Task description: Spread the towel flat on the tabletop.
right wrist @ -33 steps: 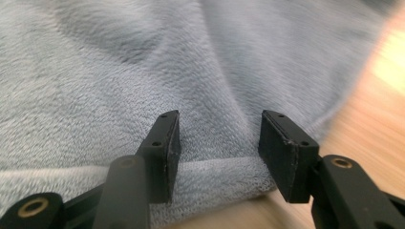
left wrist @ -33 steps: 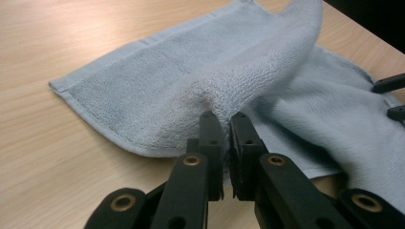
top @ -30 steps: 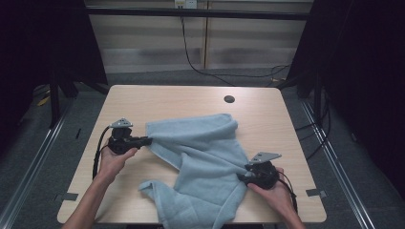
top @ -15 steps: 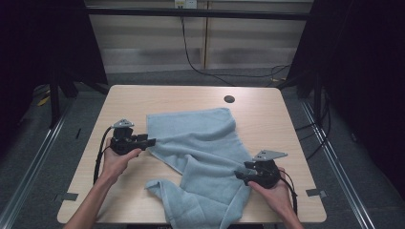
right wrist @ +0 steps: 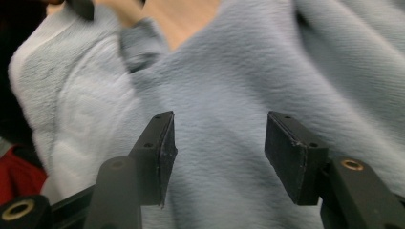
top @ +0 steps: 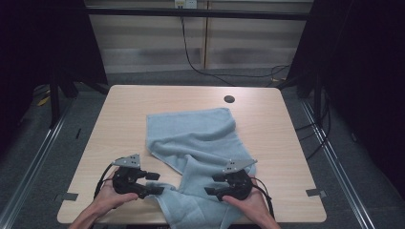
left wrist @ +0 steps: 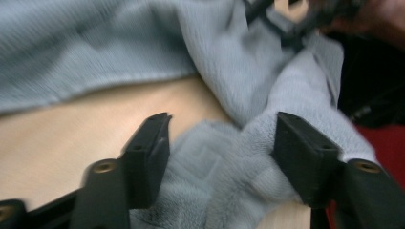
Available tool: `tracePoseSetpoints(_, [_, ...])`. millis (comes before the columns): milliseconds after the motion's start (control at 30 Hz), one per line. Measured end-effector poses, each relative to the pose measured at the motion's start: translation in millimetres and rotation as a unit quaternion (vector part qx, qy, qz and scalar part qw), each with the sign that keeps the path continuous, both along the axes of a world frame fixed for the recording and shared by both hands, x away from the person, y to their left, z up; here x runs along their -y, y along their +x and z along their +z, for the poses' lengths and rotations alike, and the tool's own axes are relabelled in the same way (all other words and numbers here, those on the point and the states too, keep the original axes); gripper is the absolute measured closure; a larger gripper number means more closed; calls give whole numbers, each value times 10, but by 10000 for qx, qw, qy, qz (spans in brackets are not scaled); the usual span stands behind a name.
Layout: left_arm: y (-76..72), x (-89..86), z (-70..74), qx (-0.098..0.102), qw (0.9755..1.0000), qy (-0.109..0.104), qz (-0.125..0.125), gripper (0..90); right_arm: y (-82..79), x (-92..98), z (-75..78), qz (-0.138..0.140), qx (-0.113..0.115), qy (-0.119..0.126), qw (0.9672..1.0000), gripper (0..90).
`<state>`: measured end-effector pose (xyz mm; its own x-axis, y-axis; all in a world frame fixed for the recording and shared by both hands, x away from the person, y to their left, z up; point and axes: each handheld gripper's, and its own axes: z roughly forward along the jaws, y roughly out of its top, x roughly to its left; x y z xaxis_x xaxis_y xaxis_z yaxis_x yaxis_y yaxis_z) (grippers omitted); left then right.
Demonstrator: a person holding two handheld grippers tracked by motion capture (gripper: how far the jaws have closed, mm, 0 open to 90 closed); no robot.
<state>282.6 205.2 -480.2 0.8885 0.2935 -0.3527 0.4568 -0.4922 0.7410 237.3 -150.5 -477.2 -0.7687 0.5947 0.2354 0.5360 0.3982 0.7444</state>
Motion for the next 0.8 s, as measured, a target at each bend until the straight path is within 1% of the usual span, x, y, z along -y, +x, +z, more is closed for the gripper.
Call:
tracePoseSetpoints(33, [-12,36,-28,44,9999,108,-107,532,0,0,0,0,0,0,10000,443])
tracePoseSetpoints(67, [-15,80,-53,23,9996,163,-222,779,7,40,10,-28,25,123,9999,443])
tracePoseSetpoints(100, [-14,118,-66,48,9995,212,-227,779,7,40,10,-28,25,123,9999,443])
tracePoseSetpoints(133, [-7,147,-67,38,9995,204,-219,872,-1,48,22,-4,55,147,9999,443])
tracePoseSetpoints(167, [3,174,-59,44,9995,206,-226,900,-13,41,34,32,75,198,9998,442])
tracePoseSetpoints(200, [12,192,-42,116,9995,246,-189,900,-29,23,44,97,70,247,9996,440])
tracePoseSetpoints(233, [24,204,-31,110,9997,174,-100,900,-41,-5,46,221,70,289,9993,439])
tracePoseSetpoints(267, [52,212,-10,123,9998,118,38,900,-78,-84,39,426,12,294,9987,436])
tracePoseSetpoints(300, [63,207,-1,164,9998,97,110,900,-91,-129,20,554,-30,300,9980,431])
tracePoseSetpoints(333, [63,207,-1,164,9998,97,110,900,-91,-129,20,554,-30,300,9980,431])
tracePoseSetpoints(367, [76,195,3,187,9995,67,228,900,-109,-174,2,645,-66,267,9975,424])
tracePoseSetpoints(400, [91,181,3,165,9995,51,270,900,-124,-216,-20,771,-106,231,9967,420])
tracePoseSetpoints(433, [121,137,-6,142,9989,-14,443,900,-145,-288,-65,940,-190,196,9952,418])
tracePoseSetpoints(467, [134,117,-15,98,9985,-40,541,899,-148,-318,-92,1035,-224,141,9943,433])
tracePoseSetpoints(500, [134,117,-15,98,9985,-40,541,865,-155,-348,-120,1093,-246,49,9937,487])
tracePoseSetpoints(533, [146,97,-19,103,9980,-37,615,829,-162,-373,-147,1152,-243,-45,9930,587])
tracePoseSetpoints(567, [153,78,-21,107,9976,-63,676,829,-162,-373,-147,1152,-243,-45,9930,587])
tracePoseSetpoints(600, [158,64,-19,89,9973,-100,724,744,-177,-401,-168,1138,-162,-154,9933,761])
tracePoseSetpoints(633, [165,39,-7,74,9966,-168,799,744,-177,-401,-168,1138,-162,-154,9933,761])
tracePoseSetpoints(667, [170,16,9,81,9959,-237,874,700,-176,-393,-143,1145,-104,-81,9933,836])
tracePoseSetpoints(700, [178,-34,50,128,9935,-397,1056,628,-140,-340,-51,1008,-22,165,9948,861])
tracePoseSetpoints(733, [178,-34,50,128,9935,-397,1056,593,-140,-340,-51,1008,-22,165,9948,861])
tracePoseSetpoints(767, [184,-57,73,159,9918,-472,1175,593,-102,-294,5,894,13,284,9956,866])
tracePoseSetpoints(800, [191,-83,98,187,9899,-556,1291,554,-48,-240,54,731,67,390,9965,867])
